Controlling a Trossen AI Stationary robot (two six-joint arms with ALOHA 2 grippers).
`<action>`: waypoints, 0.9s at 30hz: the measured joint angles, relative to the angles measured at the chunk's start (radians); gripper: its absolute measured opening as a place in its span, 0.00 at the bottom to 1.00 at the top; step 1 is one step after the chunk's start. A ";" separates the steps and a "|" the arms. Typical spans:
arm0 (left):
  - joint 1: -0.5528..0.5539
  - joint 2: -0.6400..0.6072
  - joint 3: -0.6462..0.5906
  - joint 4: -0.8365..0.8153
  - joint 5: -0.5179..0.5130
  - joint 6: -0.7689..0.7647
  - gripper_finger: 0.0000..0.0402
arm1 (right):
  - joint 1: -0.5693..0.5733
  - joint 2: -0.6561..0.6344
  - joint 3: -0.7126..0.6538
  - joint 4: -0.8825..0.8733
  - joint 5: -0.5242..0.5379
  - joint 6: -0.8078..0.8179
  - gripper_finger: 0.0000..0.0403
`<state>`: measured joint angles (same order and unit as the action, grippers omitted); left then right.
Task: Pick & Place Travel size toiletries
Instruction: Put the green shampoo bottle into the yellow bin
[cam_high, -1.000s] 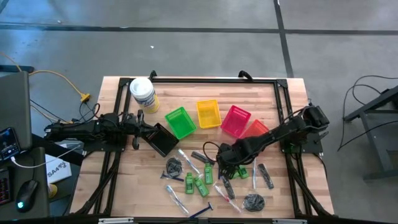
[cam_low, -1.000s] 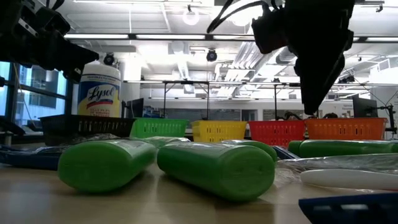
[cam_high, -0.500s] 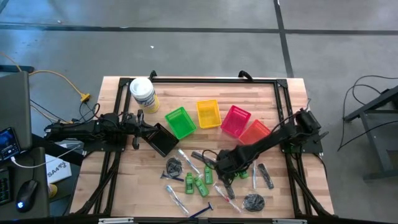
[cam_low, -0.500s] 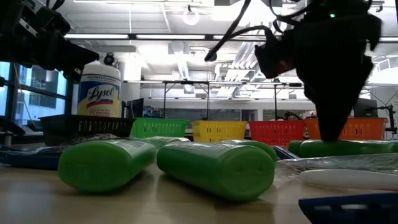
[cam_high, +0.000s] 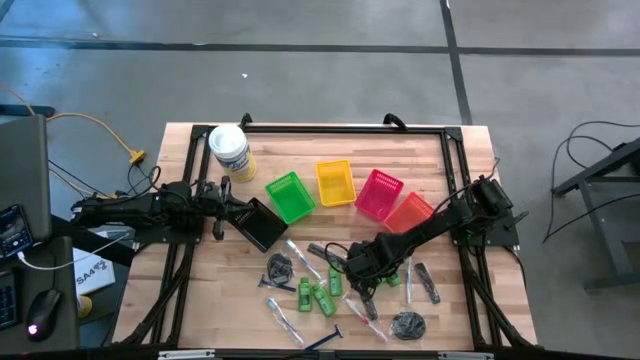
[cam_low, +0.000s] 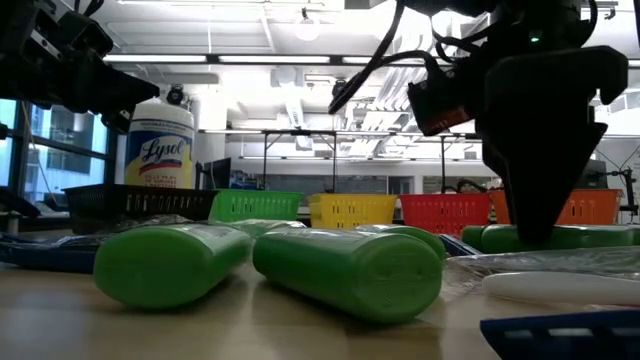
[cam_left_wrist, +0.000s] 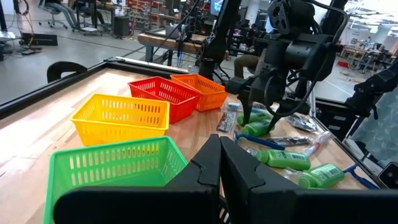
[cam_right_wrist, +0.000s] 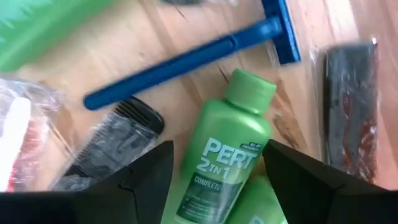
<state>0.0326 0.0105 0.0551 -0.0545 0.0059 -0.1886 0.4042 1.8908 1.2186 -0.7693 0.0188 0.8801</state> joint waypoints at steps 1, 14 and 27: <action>0.000 0.000 0.000 0.000 0.000 0.000 0.00 | 0.000 0.000 0.000 0.013 0.000 -0.011 0.60; 0.000 0.000 0.000 -0.005 0.000 0.000 0.00 | 0.000 0.008 -0.037 0.040 -0.015 -0.094 0.55; 0.000 0.000 0.000 -0.006 0.000 0.000 0.00 | 0.008 -0.062 -0.034 0.139 0.002 -0.179 0.29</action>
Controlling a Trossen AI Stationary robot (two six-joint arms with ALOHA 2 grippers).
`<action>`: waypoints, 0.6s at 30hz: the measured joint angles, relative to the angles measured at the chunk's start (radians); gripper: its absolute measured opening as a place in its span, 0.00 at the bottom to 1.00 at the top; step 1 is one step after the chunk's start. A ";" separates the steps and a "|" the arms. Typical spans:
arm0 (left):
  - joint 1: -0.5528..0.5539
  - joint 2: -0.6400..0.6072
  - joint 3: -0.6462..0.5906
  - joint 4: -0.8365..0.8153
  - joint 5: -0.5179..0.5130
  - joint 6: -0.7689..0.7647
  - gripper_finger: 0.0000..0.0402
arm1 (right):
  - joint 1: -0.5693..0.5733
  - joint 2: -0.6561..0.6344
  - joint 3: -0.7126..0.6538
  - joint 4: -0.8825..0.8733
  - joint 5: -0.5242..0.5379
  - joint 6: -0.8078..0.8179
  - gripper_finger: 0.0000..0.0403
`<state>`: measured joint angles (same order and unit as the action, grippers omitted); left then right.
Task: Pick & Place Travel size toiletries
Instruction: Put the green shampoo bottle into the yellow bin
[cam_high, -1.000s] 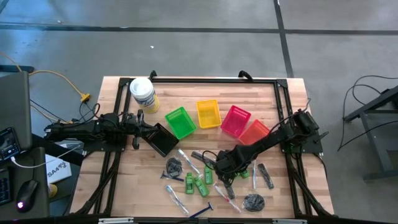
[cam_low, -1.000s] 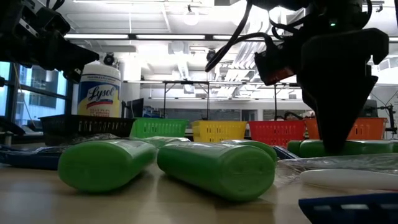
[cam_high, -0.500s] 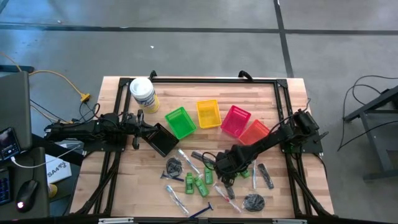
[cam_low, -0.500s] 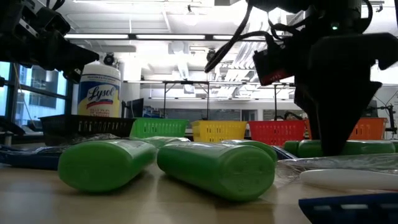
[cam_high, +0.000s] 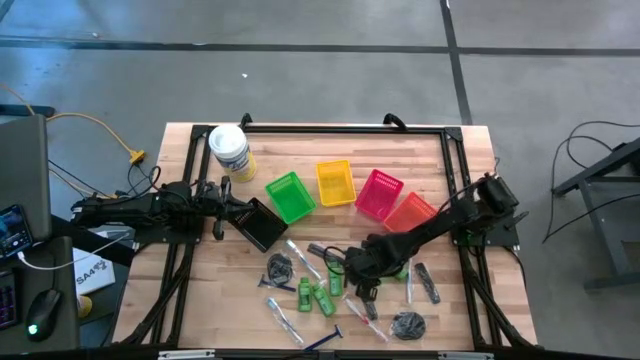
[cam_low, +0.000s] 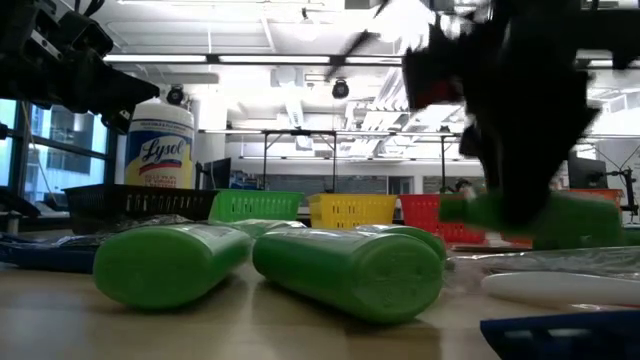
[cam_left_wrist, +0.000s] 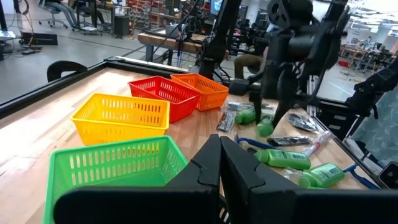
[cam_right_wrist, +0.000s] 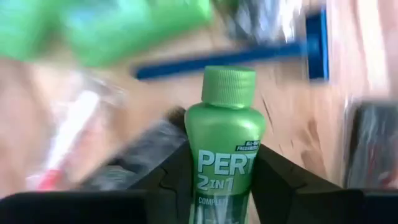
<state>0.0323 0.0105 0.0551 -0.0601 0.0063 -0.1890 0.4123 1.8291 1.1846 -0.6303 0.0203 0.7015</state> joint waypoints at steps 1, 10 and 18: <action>0.000 0.000 0.000 0.000 0.000 0.000 0.00 | 0.004 -0.018 0.001 0.011 0.031 -0.020 0.29; 0.000 0.000 0.000 0.000 0.000 0.000 0.00 | 0.050 -0.270 -0.014 0.086 0.261 -0.248 0.29; 0.000 0.000 0.000 0.001 0.002 0.000 0.00 | -0.002 -0.606 -0.308 0.567 0.221 -0.505 0.31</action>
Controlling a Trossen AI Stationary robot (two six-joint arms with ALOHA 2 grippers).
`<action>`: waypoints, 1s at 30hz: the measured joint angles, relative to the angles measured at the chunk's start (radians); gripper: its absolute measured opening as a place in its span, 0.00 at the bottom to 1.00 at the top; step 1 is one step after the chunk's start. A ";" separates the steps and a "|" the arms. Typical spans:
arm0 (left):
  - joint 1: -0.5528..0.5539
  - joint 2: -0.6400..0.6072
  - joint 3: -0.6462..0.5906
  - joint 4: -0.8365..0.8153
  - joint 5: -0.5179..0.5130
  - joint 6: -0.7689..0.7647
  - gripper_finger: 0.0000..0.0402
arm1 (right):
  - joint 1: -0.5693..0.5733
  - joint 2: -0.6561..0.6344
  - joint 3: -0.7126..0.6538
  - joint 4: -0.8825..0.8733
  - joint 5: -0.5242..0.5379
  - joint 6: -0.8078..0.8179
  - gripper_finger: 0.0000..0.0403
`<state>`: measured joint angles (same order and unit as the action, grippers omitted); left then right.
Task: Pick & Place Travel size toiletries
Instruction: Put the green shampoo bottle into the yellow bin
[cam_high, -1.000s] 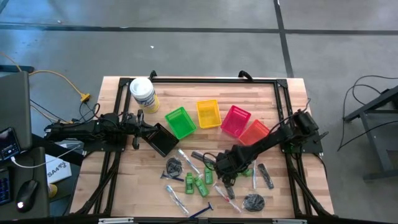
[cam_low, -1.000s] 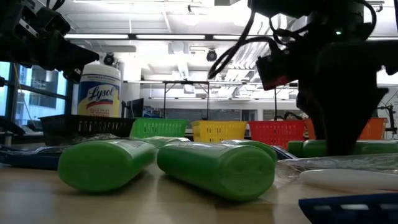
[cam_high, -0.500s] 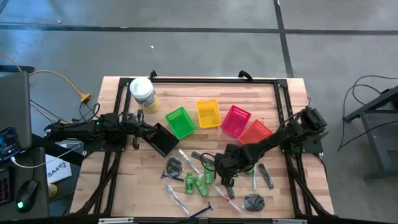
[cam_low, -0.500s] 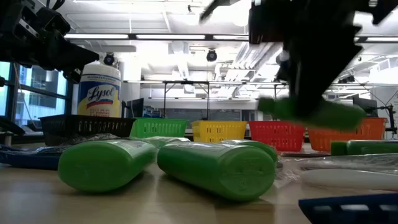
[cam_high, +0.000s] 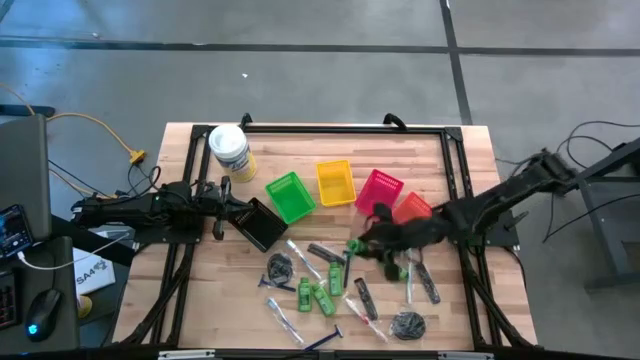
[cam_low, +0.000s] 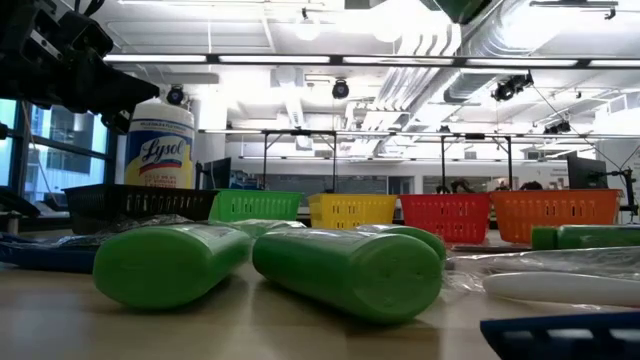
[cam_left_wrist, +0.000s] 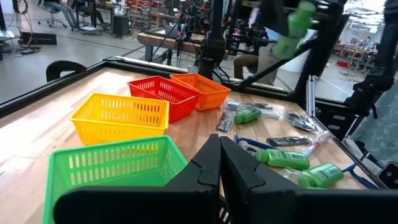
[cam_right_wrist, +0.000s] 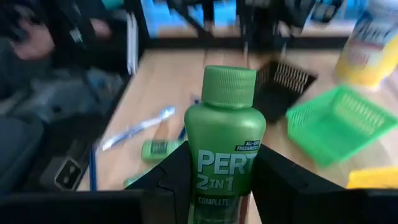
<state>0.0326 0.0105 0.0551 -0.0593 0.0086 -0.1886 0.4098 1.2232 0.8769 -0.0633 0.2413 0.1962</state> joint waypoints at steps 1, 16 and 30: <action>0.000 0.000 0.000 0.000 0.000 0.000 0.00 | -0.013 -0.041 -0.054 0.063 -0.018 -0.024 0.30; 0.000 0.000 0.000 0.000 0.000 0.000 0.00 | -0.143 -0.475 -0.739 0.728 -0.066 -0.199 0.32; 0.000 0.000 0.000 0.005 -0.043 0.000 0.00 | -0.182 -0.329 -0.525 0.564 0.142 -0.095 0.33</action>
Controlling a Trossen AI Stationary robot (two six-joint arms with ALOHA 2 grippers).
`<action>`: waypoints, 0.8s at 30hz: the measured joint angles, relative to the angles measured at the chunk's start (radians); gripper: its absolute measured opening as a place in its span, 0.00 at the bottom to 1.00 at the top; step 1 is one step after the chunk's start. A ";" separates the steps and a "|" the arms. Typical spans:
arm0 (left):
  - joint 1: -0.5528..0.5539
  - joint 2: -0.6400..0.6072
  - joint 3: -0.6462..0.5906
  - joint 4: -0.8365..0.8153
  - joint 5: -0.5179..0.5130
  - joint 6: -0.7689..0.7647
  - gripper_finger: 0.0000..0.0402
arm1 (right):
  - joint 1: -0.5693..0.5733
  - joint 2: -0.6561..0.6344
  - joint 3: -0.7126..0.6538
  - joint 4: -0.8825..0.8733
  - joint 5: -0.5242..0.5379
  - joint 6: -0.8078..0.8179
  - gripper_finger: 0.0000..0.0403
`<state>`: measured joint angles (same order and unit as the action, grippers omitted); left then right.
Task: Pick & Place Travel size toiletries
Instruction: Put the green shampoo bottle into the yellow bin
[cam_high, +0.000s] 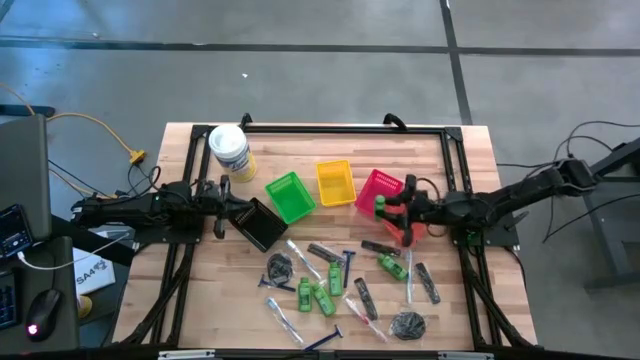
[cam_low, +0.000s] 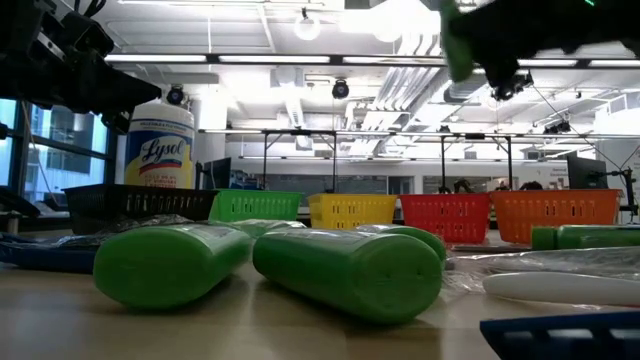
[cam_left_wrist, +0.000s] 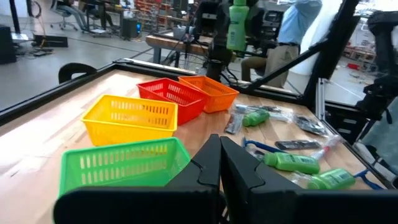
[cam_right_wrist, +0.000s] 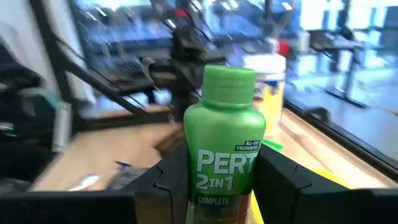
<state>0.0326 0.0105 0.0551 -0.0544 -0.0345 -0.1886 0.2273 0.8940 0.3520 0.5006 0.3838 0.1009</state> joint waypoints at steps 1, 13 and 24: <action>0.000 0.000 0.000 0.000 -0.001 0.000 0.00 | -0.012 0.036 0.050 -0.061 0.017 0.008 0.33; 0.000 0.000 0.000 0.000 -0.002 0.000 0.00 | -0.290 0.473 0.559 -0.621 -0.142 0.150 0.33; 0.000 0.000 0.000 0.000 -0.002 0.000 0.00 | -0.518 0.759 0.719 -0.649 -0.313 0.245 0.33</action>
<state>0.0326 0.0105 0.0551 -0.0544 -0.0367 -0.1886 -0.2904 1.6535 1.0710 -0.1483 0.0711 0.3455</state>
